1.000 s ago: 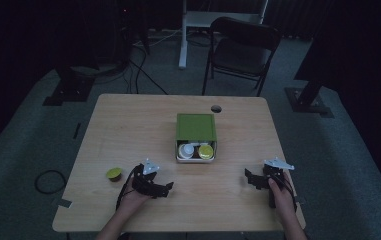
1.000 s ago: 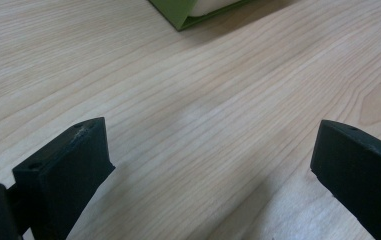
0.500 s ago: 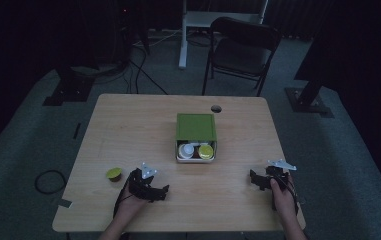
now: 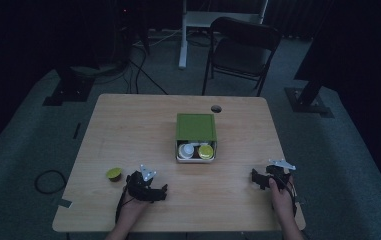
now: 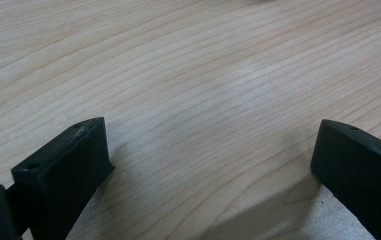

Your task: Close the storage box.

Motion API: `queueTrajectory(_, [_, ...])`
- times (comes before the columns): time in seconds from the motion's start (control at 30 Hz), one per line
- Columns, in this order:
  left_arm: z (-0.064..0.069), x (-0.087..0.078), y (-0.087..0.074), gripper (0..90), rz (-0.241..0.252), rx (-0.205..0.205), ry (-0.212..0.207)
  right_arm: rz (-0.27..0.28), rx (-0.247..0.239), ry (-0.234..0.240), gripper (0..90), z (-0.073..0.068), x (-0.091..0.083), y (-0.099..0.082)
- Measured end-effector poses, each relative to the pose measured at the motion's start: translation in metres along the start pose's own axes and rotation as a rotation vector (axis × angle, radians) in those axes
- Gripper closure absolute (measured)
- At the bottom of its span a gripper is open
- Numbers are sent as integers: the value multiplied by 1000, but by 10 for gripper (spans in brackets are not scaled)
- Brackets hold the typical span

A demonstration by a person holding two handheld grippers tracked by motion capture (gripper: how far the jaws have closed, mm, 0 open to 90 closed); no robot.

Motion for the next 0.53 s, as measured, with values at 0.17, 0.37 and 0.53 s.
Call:
queueTrajectory(0.17, [1,-1,-1,25,7,-41,39,0,1,0,106,0,0,0])
queueTrajectory(0.37, [5,1,-1,26,18,-82,77,0,3,-1,106,0,0,0])
queueTrajectory(0.53, [5,1,0,25,18,-87,83,0,3,-1,106,0,0,0])
Point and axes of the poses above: each handheld gripper's, and its own axes: x roughly forward along the jaws, y roughly out of its top, z roughly to its right, the point moved 8 cm from there along x, roughly forward along the jaws, and after that the axes turned 13 degrees about -x, right-handed, at the moved point
